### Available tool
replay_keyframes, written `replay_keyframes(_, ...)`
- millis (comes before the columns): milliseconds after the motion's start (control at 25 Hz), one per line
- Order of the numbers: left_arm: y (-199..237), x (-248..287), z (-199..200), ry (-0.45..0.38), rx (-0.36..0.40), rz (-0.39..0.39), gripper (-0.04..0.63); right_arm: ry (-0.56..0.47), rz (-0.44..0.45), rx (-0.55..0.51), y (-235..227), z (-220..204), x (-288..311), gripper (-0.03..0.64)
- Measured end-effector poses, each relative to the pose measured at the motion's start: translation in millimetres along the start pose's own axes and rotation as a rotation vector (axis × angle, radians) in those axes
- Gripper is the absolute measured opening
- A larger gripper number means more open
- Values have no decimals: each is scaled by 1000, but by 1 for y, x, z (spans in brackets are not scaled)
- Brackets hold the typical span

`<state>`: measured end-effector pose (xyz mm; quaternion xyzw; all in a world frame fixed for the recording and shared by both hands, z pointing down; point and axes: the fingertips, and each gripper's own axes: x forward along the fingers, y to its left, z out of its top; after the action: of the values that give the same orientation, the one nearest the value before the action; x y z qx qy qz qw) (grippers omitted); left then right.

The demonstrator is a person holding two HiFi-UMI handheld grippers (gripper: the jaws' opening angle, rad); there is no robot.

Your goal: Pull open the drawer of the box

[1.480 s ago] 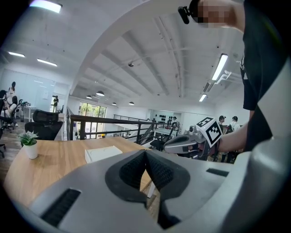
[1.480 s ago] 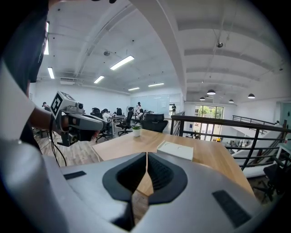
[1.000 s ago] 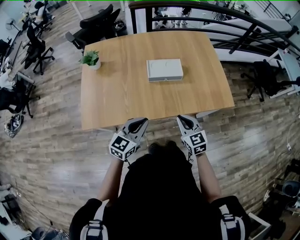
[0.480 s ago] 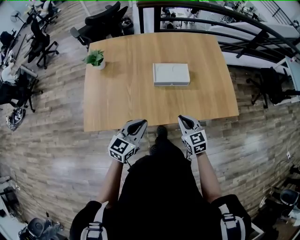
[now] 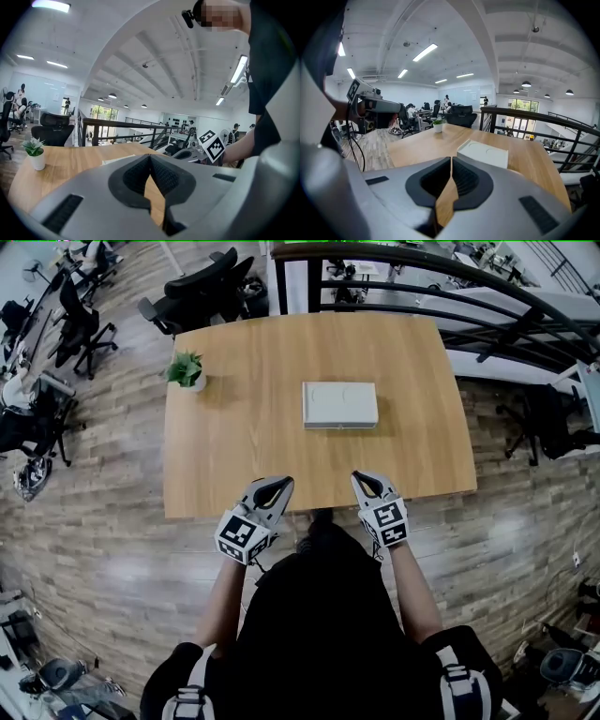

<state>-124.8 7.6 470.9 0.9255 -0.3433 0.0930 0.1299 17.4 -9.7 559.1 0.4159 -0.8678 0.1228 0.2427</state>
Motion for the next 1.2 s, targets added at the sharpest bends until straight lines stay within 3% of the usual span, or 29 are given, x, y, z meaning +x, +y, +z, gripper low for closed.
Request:
replay_keyframes(520,22,55,15,27,6,49,22,85,0,-43,-57,-25,52,28)
replay_keyframes(720,26,70,14,28,-5,84,23,106,40,10,-71,-41,79,28)
replay_keyframes(1200,19,98,12,80,1,131,23,227,-1,49,-106,-69,125,38)
